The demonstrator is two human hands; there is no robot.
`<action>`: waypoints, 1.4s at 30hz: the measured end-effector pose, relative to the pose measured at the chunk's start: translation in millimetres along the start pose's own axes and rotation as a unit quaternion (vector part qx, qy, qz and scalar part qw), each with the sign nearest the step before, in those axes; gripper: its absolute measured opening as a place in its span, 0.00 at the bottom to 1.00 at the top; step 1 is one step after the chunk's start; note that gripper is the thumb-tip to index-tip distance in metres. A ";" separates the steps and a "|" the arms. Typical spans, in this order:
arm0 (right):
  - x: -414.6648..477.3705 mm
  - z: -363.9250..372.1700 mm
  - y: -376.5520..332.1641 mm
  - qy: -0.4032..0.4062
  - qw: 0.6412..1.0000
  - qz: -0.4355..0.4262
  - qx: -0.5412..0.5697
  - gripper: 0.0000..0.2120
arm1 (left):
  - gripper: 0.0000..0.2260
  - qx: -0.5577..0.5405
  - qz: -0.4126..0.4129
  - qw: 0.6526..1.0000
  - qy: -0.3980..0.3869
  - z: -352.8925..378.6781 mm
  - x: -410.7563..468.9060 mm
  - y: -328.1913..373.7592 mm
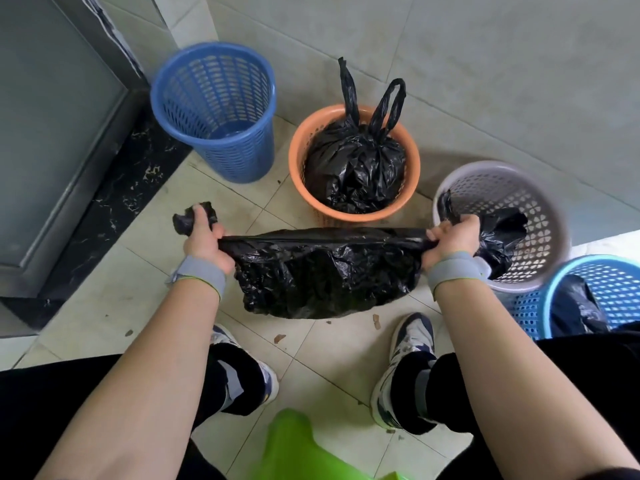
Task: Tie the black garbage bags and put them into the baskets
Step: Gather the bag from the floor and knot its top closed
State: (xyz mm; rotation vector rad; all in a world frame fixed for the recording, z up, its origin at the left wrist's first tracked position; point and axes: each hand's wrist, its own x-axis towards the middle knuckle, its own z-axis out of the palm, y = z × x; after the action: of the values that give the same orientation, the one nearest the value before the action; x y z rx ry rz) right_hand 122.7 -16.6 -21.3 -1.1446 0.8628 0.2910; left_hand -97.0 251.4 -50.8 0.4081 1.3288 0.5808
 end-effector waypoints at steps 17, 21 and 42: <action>-30.4 45.0 -2.5 -0.155 0.949 -0.125 -0.247 0.12 | 0.41 0.805 0.148 0.495 -0.292 -2.6 -41.0 -39.4; -38.1 48.9 -7.3 -0.335 0.925 -0.078 -0.163 0.18 | 0.16 0.802 0.105 0.512 -0.289 -4.3 -43.4 -58.9; -15.8 -11.6 50.5 -0.138 0.853 -0.152 -0.480 0.25 | 0.14 0.157 -0.030 0.958 -0.239 -33.1 -45.1 -39.7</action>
State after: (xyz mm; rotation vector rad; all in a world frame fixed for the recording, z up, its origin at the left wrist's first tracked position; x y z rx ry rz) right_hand 76.4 -2.3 -45.5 -2.0802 0.2218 0.6439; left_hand -128.9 190.9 -45.6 0.7184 0.9578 0.1948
